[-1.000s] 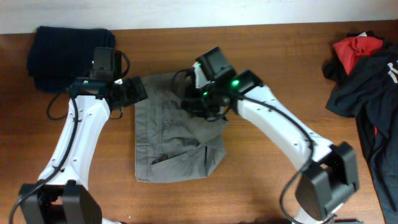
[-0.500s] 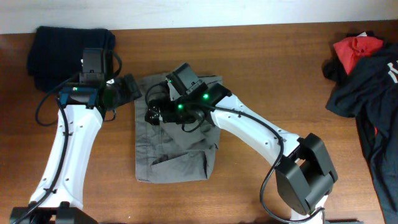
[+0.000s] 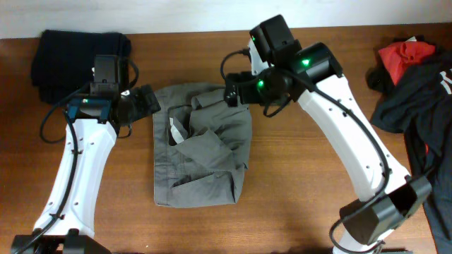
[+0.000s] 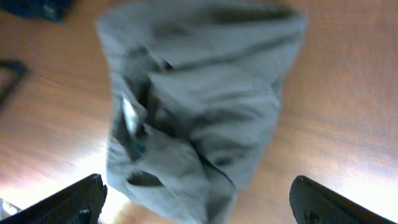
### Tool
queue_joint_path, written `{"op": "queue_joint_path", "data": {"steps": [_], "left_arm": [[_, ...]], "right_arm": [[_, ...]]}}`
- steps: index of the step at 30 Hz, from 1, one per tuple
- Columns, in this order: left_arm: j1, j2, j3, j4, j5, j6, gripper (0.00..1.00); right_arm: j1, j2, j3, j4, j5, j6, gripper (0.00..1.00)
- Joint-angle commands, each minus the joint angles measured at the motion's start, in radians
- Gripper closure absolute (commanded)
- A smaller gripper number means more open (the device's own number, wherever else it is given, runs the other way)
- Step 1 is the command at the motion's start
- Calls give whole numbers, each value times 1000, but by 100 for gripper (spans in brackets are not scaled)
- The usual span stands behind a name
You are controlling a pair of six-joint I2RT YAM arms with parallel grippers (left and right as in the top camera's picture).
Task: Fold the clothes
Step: 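Fold the right half of the shorts leftward over the left half with right gripper, then release the folded fabric and lift the right gripper away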
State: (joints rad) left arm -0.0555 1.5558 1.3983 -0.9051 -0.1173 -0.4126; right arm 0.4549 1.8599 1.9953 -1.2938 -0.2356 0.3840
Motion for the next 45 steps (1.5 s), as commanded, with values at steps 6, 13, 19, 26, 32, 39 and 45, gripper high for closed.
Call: {"op": "queue_joint_path", "data": {"steps": [6,13,19,26,32,39,45], "left_arm": [[6,-26,-5,-4,-15,-9,1],[10,-26,-5,-1,-15,-15,1],[47,-26,-5,-8,-11,-21,1],[59,-26,-5,-24,-11,-21,1],[59,-26,-5,-24,-11,-21,1],[59,-26,-5,-21,-11,-21,1],[59,-26,-5,-23,-11,-21,1]], "right_arm": [[83,85,-192,66,-182,-215,1],[130,97,-305,155,-236,-394,1],[198,147,-306,251,-200,-407,1],[234,196,-307,274,-165,-406,25],[293,194,-306,283,-399,-368,96],[412,194,-306,338,-628,-270,77],[337,181,-214,228,-361,-235,16]]}}
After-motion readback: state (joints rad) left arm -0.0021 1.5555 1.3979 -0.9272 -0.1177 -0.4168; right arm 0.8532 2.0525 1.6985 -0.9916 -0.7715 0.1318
